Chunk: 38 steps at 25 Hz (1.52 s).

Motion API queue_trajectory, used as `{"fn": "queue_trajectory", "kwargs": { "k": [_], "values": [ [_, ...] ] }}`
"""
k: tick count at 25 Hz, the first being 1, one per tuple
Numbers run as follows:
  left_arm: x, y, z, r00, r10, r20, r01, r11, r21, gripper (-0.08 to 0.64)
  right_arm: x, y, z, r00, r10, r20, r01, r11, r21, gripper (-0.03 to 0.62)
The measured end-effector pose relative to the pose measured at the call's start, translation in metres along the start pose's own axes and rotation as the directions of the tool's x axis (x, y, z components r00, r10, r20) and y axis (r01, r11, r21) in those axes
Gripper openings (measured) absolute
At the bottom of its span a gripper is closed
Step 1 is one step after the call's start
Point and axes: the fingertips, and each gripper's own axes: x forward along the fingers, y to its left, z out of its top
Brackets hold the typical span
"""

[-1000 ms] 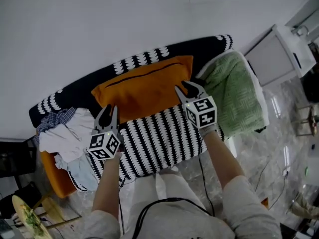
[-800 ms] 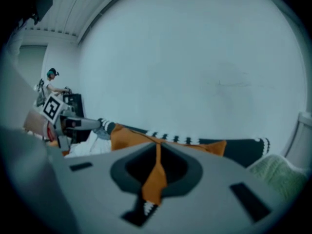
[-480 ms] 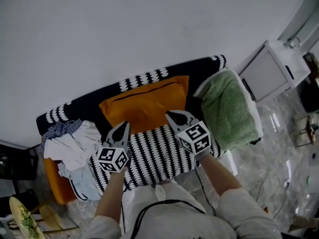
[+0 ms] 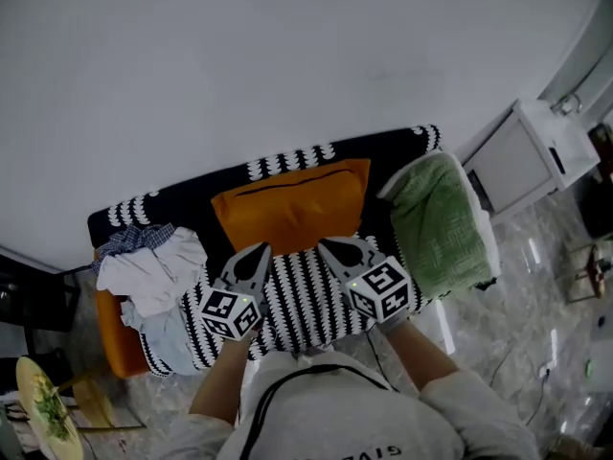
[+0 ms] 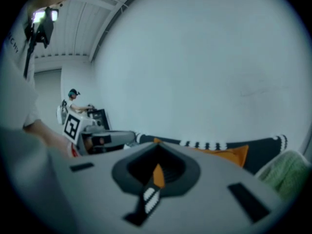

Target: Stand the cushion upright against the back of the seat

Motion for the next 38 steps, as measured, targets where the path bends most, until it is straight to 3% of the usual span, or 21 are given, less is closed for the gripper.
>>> {"fn": "queue_trajectory", "kwargs": {
  "k": [11, 38],
  "values": [
    [-0.03, -0.033, 0.0, 0.999, -0.022, -0.025, 0.02, 0.998, -0.062, 0.025, -0.021, 0.037, 0.009, 0.997, 0.073, 0.005, -0.074, 0.996, 0.054, 0.017],
    [-0.044, 0.011, 0.011, 0.999, -0.026, -0.044, 0.022, 0.996, -0.087, 0.025, 0.014, 0.056, 0.018, 0.994, 0.11, -0.012, -0.109, 0.993, 0.054, 0.017]
  ]
}}
